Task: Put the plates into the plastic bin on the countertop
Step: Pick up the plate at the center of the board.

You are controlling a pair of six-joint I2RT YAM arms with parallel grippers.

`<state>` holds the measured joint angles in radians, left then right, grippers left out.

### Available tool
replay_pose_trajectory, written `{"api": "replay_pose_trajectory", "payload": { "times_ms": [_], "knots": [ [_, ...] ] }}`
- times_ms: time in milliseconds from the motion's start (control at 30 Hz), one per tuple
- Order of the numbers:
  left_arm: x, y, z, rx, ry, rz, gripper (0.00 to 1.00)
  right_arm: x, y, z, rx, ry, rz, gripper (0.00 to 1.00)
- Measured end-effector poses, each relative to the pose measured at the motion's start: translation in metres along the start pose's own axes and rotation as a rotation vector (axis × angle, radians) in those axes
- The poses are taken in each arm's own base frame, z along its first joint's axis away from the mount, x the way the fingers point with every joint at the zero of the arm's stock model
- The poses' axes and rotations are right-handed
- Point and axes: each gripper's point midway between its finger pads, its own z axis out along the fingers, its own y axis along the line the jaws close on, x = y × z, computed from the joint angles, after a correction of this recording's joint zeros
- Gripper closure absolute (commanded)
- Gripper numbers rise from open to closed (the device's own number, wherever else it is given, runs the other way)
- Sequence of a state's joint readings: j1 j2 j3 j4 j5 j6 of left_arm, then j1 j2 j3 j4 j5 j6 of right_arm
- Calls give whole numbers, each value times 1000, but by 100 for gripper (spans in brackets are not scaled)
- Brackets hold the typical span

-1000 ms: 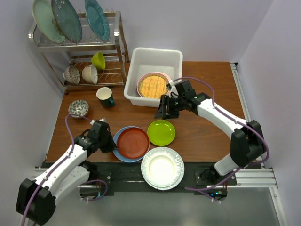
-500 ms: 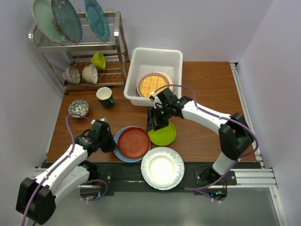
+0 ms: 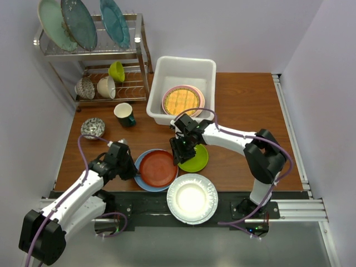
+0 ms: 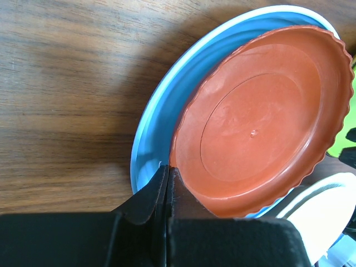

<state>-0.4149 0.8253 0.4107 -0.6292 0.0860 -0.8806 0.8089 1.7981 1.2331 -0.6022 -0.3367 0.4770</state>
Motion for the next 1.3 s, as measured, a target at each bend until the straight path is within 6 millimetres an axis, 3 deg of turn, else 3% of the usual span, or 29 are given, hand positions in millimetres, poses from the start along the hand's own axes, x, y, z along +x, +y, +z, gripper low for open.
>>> {"api": "replay_pose_trajectory", "payload": {
  "times_ms": [233, 367, 667, 1200, 1300],
  "knots": [
    [0, 0, 0, 1, 0, 0, 100, -2, -8, 15, 47, 16, 3, 65],
    [0, 0, 0, 3, 2, 0, 100, -2, -15, 24, 73, 28, 11, 79],
    [0, -3, -1, 16, 1, 1, 100, -13, -16, 23, 103, -20, 11, 94],
    [-3, -7, -1, 33, -14, -4, 100, -32, -8, -2, 141, -79, -7, 92],
    [-5, -9, -3, 43, -24, -13, 89, -34, -7, -8, 146, -86, -16, 91]
  ]
}}
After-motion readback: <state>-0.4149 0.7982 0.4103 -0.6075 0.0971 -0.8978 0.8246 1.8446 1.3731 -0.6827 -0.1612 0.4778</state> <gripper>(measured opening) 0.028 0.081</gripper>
